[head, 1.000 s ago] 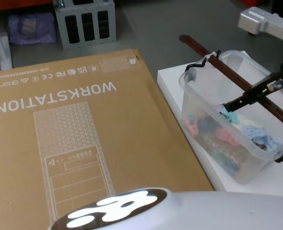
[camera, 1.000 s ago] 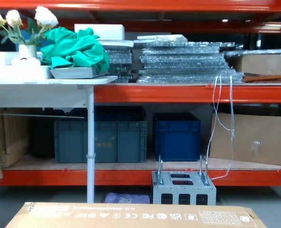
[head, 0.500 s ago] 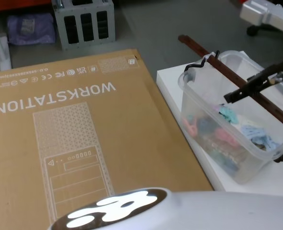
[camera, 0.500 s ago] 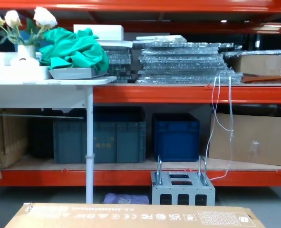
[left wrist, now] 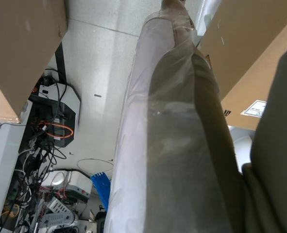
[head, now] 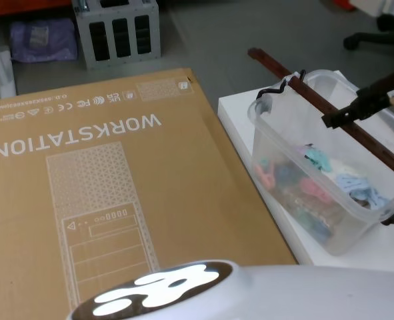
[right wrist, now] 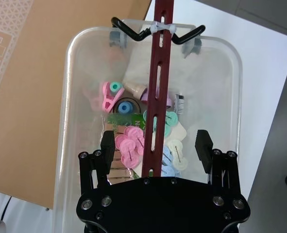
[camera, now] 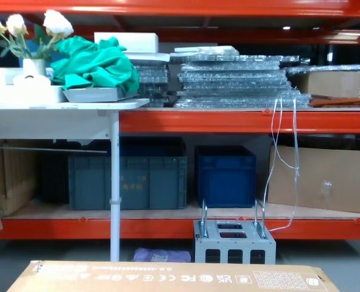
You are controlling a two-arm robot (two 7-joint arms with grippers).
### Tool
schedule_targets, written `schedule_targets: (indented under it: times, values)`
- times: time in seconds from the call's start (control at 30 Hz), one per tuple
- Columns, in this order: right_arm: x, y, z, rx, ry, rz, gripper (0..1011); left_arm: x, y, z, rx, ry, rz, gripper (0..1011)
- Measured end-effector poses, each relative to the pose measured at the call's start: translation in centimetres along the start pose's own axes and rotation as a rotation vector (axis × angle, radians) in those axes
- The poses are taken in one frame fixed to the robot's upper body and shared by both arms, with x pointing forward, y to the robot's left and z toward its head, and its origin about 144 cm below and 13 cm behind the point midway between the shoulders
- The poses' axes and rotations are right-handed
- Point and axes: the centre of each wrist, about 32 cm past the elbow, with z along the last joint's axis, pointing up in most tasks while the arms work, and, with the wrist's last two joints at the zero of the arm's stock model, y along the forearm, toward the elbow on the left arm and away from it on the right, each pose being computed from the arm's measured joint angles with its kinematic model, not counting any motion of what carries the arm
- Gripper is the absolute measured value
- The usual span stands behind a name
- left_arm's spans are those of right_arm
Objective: Use one hand to grasp the basket and place it at the designated location.
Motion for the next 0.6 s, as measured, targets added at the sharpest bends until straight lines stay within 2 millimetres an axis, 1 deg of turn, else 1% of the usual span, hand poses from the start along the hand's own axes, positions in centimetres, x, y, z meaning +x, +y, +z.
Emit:
schedule_targets:
  times: [0.13, 0.27, 0.37, 0.47, 0.6]
  values:
    - [-0.2, -1.3, 0.5, -0.018, -0.005, -0.026, 1000, 0.0, 0.0, 0.0, 0.0, 0.0, 0.0, 0]
    - [-0.6, -3.3, 1.3, -0.059, -0.016, -0.071, 1000, 0.0, 0.0, 0.0, 0.0, 0.0, 0.0, 0]
    - [-0.9, -4.2, 1.6, -0.08, -0.018, -0.089, 1000, 0.0, 0.0, 0.0, 0.0, 0.0, 0.0, 0]
    - [-1.0, -4.7, 1.7, -0.09, -0.015, -0.097, 1000, 0.0, 0.0, 0.0, 0.0, 0.0, 0.0, 0]
    - [-1.0, -4.8, 1.6, -0.091, -0.004, -0.091, 1000, 0.0, 0.0, 0.0, 0.0, 0.0, 0.0, 0]
